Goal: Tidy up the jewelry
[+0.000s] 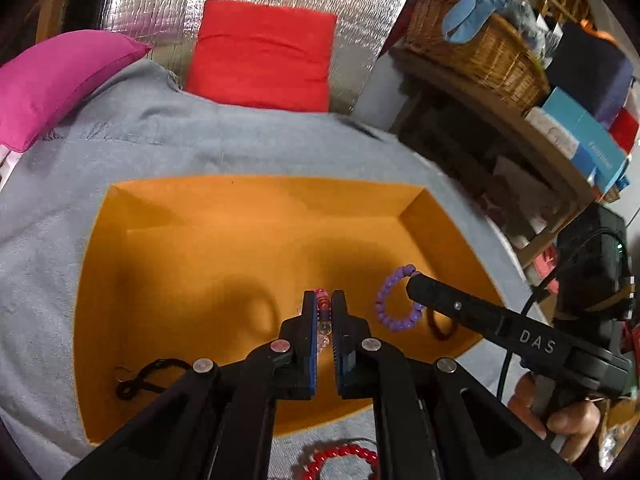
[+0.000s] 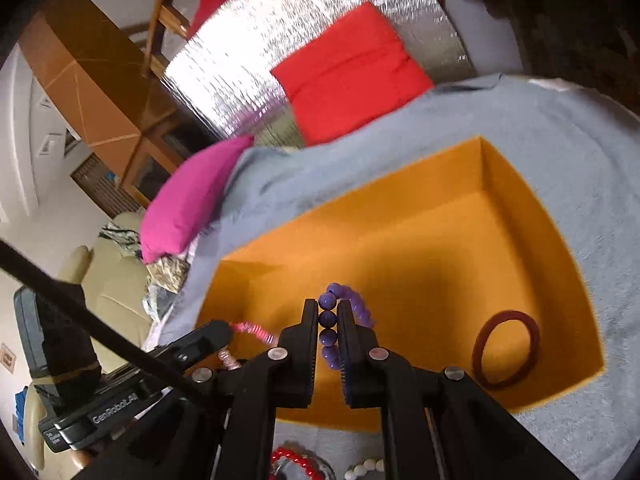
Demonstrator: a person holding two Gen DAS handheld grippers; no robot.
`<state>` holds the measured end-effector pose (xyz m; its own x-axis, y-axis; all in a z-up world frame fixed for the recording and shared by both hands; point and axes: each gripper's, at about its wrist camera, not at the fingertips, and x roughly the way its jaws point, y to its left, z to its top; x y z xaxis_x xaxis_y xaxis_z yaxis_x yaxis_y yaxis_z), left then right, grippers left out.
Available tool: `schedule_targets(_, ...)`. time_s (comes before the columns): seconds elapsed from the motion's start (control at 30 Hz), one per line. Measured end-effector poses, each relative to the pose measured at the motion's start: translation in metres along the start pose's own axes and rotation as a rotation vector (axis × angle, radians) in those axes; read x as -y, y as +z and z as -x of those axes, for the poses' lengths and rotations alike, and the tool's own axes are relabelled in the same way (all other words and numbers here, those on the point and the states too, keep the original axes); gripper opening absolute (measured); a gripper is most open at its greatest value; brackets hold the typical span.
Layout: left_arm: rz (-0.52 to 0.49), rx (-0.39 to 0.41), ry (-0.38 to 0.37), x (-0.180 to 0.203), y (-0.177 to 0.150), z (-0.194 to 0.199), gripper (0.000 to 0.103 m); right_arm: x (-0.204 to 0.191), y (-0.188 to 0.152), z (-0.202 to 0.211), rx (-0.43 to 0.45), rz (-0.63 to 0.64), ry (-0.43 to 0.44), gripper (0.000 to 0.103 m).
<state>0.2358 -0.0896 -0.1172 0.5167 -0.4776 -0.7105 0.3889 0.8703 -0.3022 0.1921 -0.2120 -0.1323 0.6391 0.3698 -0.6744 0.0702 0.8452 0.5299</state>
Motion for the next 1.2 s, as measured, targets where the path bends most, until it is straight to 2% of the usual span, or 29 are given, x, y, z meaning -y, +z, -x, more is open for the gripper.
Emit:
schedule_targets(0.1,0.004,-0.028,0.029,-0.001,-0.002,-0.008,0.007,0.005,-0.001,-0.008,-0.027,0.004,-0.044,0.011)
schedule_targets(0.2,0.004,-0.027,0.066,-0.001,-0.004,-0.006,0.007,0.015,0.000,-0.005,-0.015,-0.026,-0.092,0.014)
schedule_targets(0.23,0.000,-0.023,0.072,-0.001,-0.003,-0.004,0.008,0.019,0.001,-0.003,-0.012,-0.044,-0.105,0.021)
schedule_targets(0.27,-0.003,-0.015,0.080,-0.002,-0.004,0.000,0.009,0.021,0.002,0.001,-0.004,-0.048,-0.107,0.022)
schedule_targets(0.33,-0.007,0.008,0.100,-0.003,-0.005,0.011,0.010,0.021,0.001,0.014,0.027,-0.023,-0.135,0.022)
schedule_targets(0.47,-0.027,0.056,0.130,-0.004,-0.012,0.039,0.013,0.017,-0.004,0.040,0.060,0.026,-0.137,0.022)
schedule_targets(0.57,-0.023,0.098,0.154,-0.008,-0.026,0.066,0.023,0.012,-0.013,0.063,0.080,0.079,-0.139,0.022)
schedule_targets(0.73,0.004,0.124,0.178,-0.015,-0.063,0.104,0.040,0.013,-0.032,0.100,0.089,0.082,-0.115,0.022)
schedule_targets(0.8,0.008,0.120,0.199,-0.017,-0.082,0.113,0.053,0.017,-0.043,0.112,0.089,0.076,-0.122,0.022)
schedule_targets(0.97,0.047,0.058,0.245,-0.025,-0.123,0.117,0.056,0.034,-0.077,0.128,0.026,0.022,-0.147,0.023)
schedule_targets(1.03,0.016,0.055,0.287,-0.022,-0.127,0.115,0.061,0.037,-0.085,0.130,0.000,0.032,-0.168,0.023)
schedule_targets(1.1,-0.050,0.074,0.366,-0.014,-0.128,0.113,0.075,0.037,-0.090,0.127,-0.044,0.038,-0.192,0.024)
schedule_targets(1.17,-0.120,0.099,0.429,-0.007,-0.128,0.113,0.080,0.034,-0.092,0.126,-0.061,0.046,-0.199,0.032)
schedule_targets(1.2,-0.155,0.107,0.454,-0.003,-0.129,0.113,0.080,0.031,-0.093,0.126,-0.058,0.059,-0.193,0.041)
